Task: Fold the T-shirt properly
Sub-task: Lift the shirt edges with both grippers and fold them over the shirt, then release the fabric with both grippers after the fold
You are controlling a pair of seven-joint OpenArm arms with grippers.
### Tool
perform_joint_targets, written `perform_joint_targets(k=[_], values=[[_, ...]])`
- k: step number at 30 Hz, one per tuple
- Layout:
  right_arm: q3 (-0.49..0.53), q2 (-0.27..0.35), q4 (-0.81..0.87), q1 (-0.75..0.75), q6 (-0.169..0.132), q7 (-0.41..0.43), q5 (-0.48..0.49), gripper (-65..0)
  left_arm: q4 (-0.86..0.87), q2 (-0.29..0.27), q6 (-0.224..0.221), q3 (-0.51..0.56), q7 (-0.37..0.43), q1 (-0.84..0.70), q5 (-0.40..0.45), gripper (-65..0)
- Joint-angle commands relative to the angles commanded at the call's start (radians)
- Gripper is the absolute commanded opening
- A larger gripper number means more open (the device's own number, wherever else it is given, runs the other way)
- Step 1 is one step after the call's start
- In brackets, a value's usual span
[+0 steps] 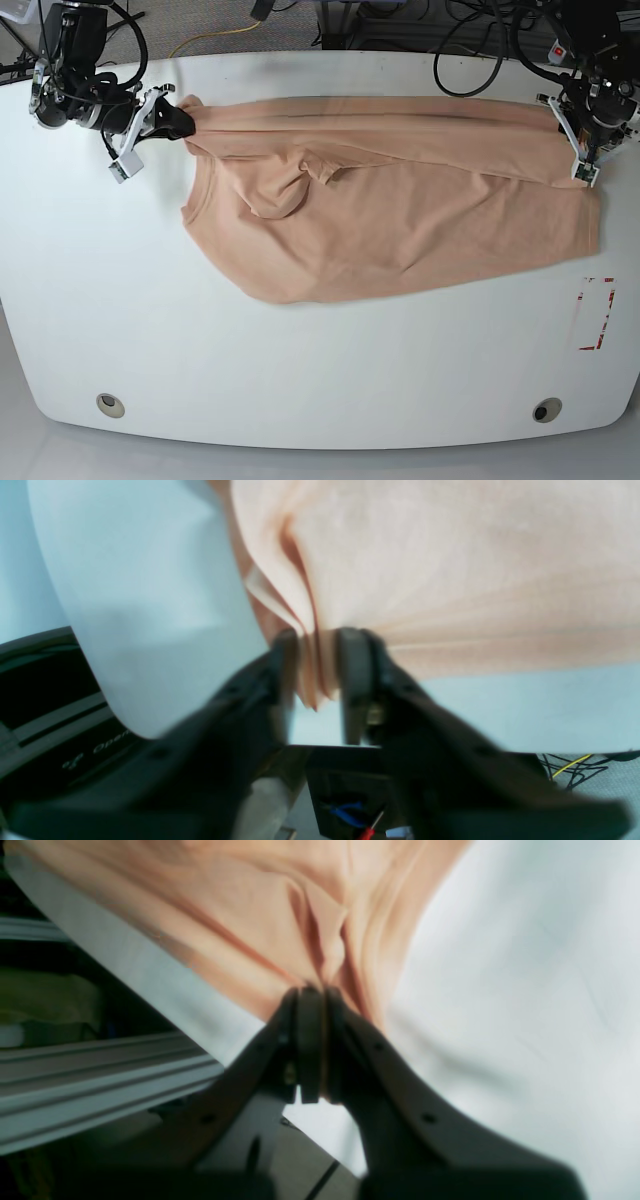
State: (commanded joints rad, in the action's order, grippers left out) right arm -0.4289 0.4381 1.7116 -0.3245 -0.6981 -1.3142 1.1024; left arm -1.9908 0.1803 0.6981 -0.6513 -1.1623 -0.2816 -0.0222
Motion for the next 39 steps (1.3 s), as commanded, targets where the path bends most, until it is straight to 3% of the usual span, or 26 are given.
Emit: perform_joint_targets(k=[2,5,10,12,14,19,22,30,36,38,39], values=[[0.000,0.000,0.000,-0.005,0.000,-0.014,0.000,-64.7,0.000,0.000,0.000,-0.046,-0.034,0.002,-0.002,-31.9],[0.000,0.002,0.000,-0.012,0.000,-0.028,0.000,-54.4,0.002,0.009,0.000,-0.084,-0.048,0.002,-0.002,-24.7],[0.000,0.002,0.008,-0.051,0.000,-0.034,0.002,-24.4,0.006,0.054,0.000,-0.091,-0.049,0.000,-0.002,-21.1],[0.000,0.015,0.008,-0.054,0.000,-0.034,0.003,-15.7,0.002,0.055,0.000,-0.091,-0.049,0.000,-0.003,-21.1],[-0.002,0.034,0.008,-0.057,0.000,-0.035,0.028,-11.1,0.000,0.055,0.000,-0.091,-0.049,0.000,-0.003,-21.4],[-0.008,0.086,0.008,-0.075,0.000,-0.034,0.183,-10.5,-0.002,0.048,0.000,-0.081,-0.049,0.009,-0.003,-21.5],[-0.008,0.086,0.008,-0.074,0.000,-0.029,0.203,-10.5,-0.002,0.017,0.000,-0.063,-0.049,0.009,0.003,-21.8],[-0.006,0.000,0.008,-0.037,0.000,-0.025,-0.003,-10.5,0.015,0.003,0.000,-0.060,-0.048,0.005,-0.002,-23.6],[-0.006,-0.064,0.000,-0.038,0.000,0.028,-0.124,-10.6,0.117,0.006,0.000,-0.002,-0.046,0.009,0.006,-25.0],[-0.006,-0.084,0.000,-0.038,0.000,0.031,-0.167,-12.2,0.155,0.008,0.000,-0.002,-0.044,0.011,0.006,-30.6],[-0.006,-0.092,0.000,-0.038,0.000,0.034,-0.189,-16.5,0.181,0.021,0.000,-0.002,-0.044,0.020,0.006,-37.5]])
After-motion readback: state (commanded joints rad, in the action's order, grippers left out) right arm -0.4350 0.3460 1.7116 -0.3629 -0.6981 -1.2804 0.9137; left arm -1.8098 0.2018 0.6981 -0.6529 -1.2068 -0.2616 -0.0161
